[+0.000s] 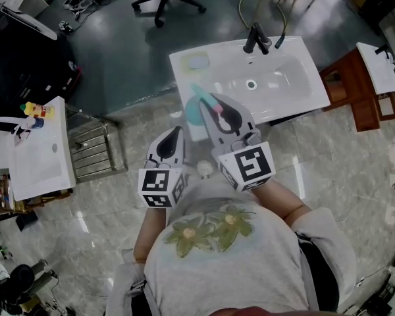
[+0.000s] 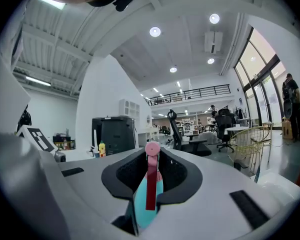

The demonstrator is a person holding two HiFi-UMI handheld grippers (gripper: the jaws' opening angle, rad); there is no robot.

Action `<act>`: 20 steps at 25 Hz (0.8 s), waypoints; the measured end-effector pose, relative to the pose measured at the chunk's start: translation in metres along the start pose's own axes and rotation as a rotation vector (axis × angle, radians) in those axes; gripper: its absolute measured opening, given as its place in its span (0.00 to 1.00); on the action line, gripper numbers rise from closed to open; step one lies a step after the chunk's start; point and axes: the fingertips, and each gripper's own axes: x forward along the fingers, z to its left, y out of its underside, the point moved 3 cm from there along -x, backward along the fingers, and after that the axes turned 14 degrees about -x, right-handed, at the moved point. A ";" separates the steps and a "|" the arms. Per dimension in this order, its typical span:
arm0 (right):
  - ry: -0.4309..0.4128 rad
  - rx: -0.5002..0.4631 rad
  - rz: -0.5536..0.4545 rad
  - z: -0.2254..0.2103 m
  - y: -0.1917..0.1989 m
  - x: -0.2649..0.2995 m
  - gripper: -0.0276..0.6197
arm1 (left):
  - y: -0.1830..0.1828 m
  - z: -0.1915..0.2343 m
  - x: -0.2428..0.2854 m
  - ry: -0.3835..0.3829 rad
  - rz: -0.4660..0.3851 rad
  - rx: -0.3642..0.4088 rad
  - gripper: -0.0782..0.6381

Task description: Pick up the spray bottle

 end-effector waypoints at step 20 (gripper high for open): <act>0.041 -0.051 -0.185 -0.012 -0.055 -0.025 0.15 | -0.002 0.009 -0.008 -0.037 -0.024 -0.025 0.12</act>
